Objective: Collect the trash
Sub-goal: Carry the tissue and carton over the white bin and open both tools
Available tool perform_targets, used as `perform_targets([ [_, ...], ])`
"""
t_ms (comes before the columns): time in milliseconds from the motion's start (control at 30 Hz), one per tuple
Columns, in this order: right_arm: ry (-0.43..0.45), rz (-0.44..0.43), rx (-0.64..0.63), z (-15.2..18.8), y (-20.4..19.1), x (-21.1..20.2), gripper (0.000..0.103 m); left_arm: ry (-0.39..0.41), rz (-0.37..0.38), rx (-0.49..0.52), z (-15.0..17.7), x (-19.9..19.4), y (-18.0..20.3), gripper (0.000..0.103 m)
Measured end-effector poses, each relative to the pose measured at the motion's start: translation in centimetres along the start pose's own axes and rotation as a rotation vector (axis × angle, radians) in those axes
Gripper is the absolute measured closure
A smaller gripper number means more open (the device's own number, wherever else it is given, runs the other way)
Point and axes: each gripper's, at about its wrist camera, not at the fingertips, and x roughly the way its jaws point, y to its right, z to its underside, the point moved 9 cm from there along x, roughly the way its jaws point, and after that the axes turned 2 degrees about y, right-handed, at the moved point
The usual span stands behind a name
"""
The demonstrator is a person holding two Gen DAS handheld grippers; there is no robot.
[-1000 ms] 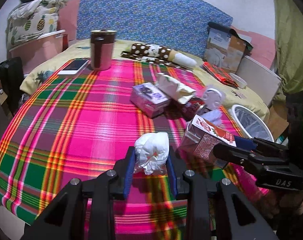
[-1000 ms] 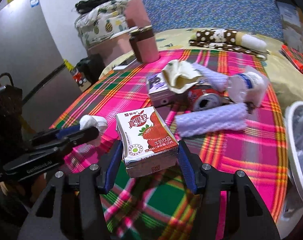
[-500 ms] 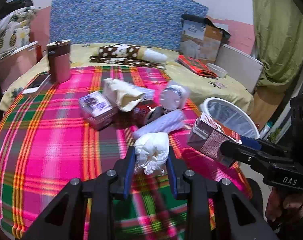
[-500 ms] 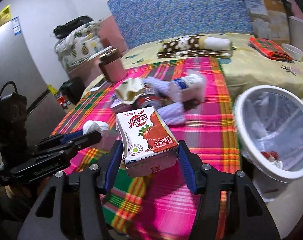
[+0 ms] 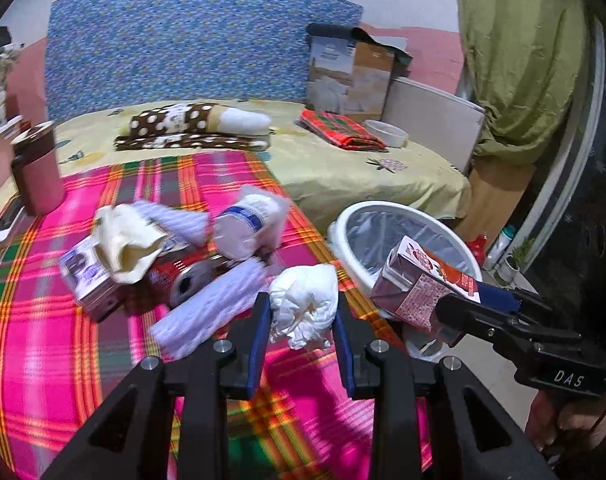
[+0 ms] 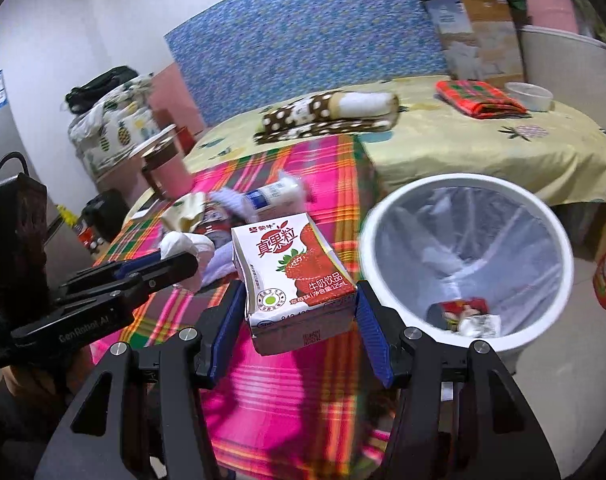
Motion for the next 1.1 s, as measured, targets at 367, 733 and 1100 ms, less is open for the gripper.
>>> perform_targets([
  [367,0.019,0.111,0.065,-0.4,5.1,-0.7,0.046,-0.017,0.085,0.074,-1.8,3.8,5.4,0.072],
  [733,-0.014,0.212,0.11,0.2,9.3,-0.6,0.046,-0.064,0.143,0.129,-1.7,8.0,9.2,0.071],
  [1100,-0.062,0.248,0.125,1.0,11.3,-0.2,0.046,-0.112,0.166,0.158,-0.7,10.5,10.5,0.071],
])
